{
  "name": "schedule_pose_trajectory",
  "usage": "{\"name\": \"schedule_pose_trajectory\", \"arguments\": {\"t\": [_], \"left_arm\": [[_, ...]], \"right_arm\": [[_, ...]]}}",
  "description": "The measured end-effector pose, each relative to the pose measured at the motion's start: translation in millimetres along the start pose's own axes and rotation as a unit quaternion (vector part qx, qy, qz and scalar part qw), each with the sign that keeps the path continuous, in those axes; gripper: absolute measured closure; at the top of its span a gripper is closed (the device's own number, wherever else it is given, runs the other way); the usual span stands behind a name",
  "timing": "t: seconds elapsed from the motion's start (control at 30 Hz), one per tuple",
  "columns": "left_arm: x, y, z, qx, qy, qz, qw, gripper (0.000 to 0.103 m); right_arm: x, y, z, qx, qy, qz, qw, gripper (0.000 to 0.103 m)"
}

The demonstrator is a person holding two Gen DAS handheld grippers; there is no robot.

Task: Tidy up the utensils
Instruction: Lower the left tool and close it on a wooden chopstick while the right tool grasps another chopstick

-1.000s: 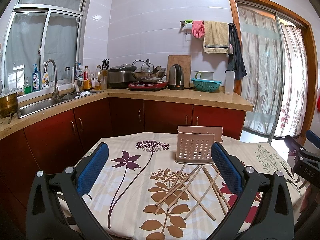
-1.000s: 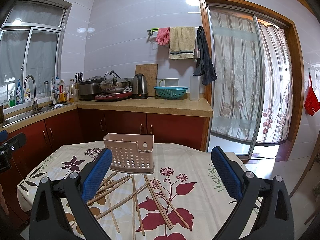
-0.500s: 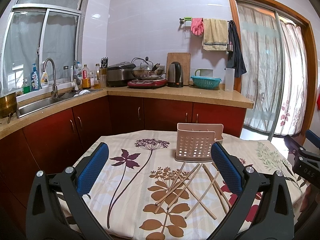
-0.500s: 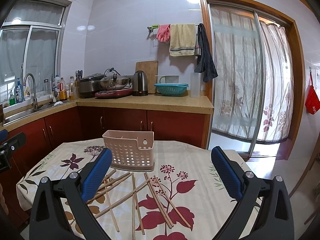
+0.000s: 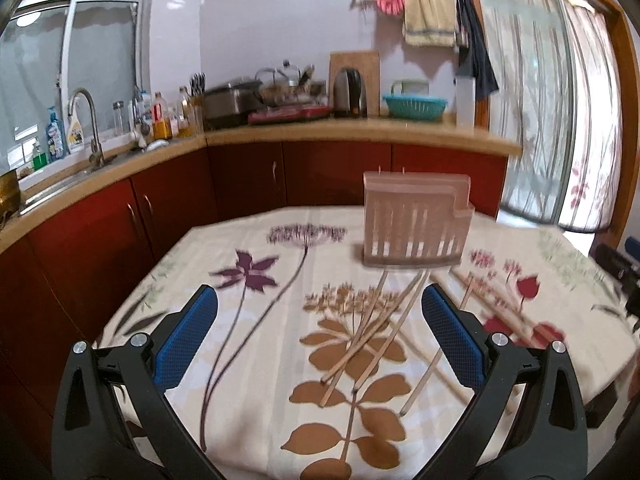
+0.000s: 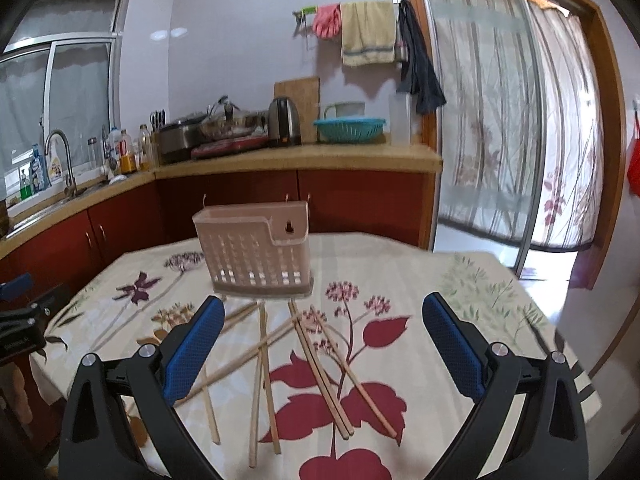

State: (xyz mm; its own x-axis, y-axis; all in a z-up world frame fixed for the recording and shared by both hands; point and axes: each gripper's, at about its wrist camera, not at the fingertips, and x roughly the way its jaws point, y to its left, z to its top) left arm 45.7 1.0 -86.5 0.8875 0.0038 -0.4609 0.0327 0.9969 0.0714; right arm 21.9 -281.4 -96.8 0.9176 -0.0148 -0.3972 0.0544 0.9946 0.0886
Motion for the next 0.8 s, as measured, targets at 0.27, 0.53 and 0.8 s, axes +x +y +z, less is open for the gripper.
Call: {"name": "schedule_pose_trajectory", "arguments": {"t": [0.27, 0.53, 0.8], "left_arm": [[35.6, -15.6, -41.4, 0.014, 0.048, -0.030, 0.9983, 0.018], [54.9, -48.0, -75.0, 0.045, 0.075, -0.075, 0.9933, 0.038], [64.1, -68.2, -93.2, 0.084, 0.085, -0.108, 0.9869, 0.056]], "right_arm": [[34.2, -16.3, -33.7, 0.012, 0.048, -0.002, 0.999, 0.007], [50.1, -31.1, -47.7, 0.030, 0.070, -0.003, 0.997, 0.007], [56.3, -39.5, -55.1, 0.040, 0.076, -0.002, 0.996, 0.007]]}}
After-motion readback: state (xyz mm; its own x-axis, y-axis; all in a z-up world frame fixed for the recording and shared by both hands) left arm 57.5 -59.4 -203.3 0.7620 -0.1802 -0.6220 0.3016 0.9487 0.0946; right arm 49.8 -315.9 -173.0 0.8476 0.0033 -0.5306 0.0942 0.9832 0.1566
